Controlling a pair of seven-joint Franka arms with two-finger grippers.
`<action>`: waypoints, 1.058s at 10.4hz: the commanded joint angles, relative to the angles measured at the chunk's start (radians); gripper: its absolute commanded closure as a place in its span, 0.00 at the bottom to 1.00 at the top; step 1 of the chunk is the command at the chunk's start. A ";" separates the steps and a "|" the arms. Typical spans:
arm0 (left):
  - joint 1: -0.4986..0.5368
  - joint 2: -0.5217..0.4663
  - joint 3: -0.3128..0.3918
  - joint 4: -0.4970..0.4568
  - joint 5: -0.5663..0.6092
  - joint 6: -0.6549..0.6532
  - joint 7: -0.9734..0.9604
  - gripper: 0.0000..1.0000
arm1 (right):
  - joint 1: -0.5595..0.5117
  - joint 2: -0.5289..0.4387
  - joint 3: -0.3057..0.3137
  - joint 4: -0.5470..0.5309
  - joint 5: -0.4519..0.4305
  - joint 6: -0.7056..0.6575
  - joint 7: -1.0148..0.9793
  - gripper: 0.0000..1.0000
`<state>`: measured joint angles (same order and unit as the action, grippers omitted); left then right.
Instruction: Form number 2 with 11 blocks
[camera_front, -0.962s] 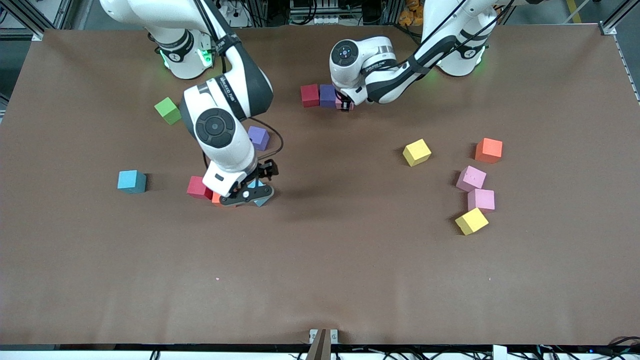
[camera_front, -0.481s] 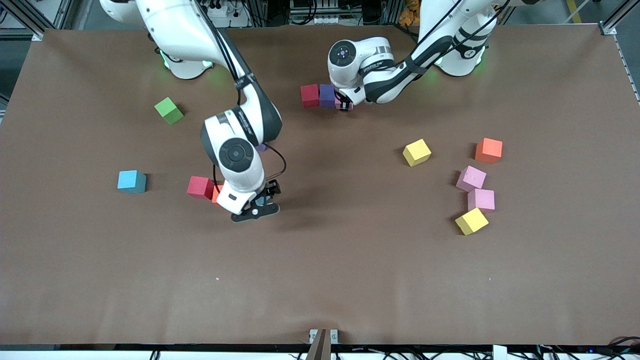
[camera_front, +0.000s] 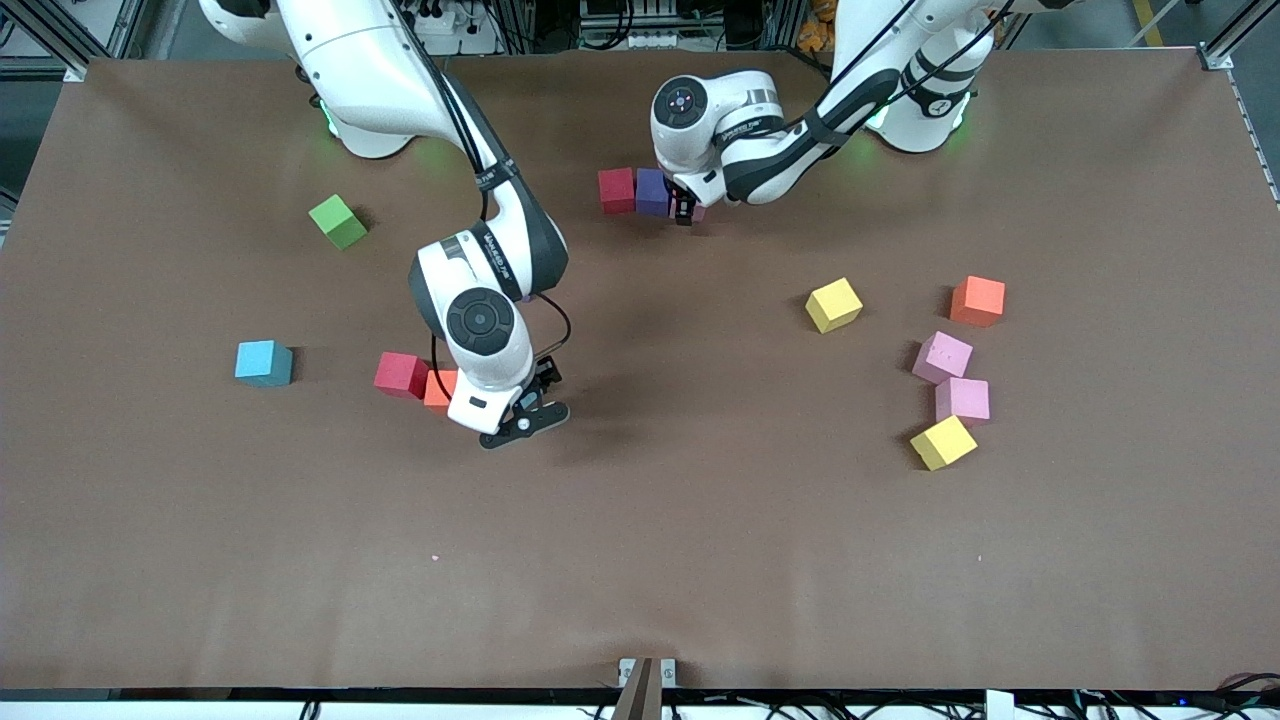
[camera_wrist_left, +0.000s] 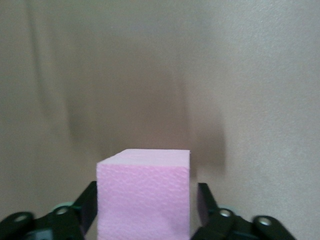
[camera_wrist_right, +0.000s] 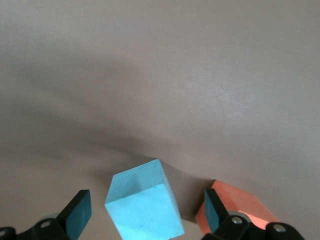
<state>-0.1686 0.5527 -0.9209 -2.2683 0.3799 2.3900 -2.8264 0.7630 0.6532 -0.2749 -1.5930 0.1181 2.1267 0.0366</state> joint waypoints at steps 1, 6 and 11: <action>-0.081 0.012 0.046 0.029 0.034 -0.008 -0.300 0.00 | -0.008 -0.013 0.022 -0.028 0.020 -0.007 -0.093 0.00; -0.071 -0.019 0.048 0.059 0.036 -0.104 -0.288 0.00 | 0.012 -0.050 0.040 -0.067 0.018 -0.043 -0.098 0.00; -0.068 -0.027 0.027 0.098 0.030 -0.163 -0.288 0.00 | -0.001 -0.061 0.039 -0.096 0.009 -0.037 -0.157 0.00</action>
<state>-0.2196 0.5506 -0.8710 -2.1809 0.3795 2.2670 -2.8273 0.7684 0.6237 -0.2404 -1.6395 0.1197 2.0753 -0.0783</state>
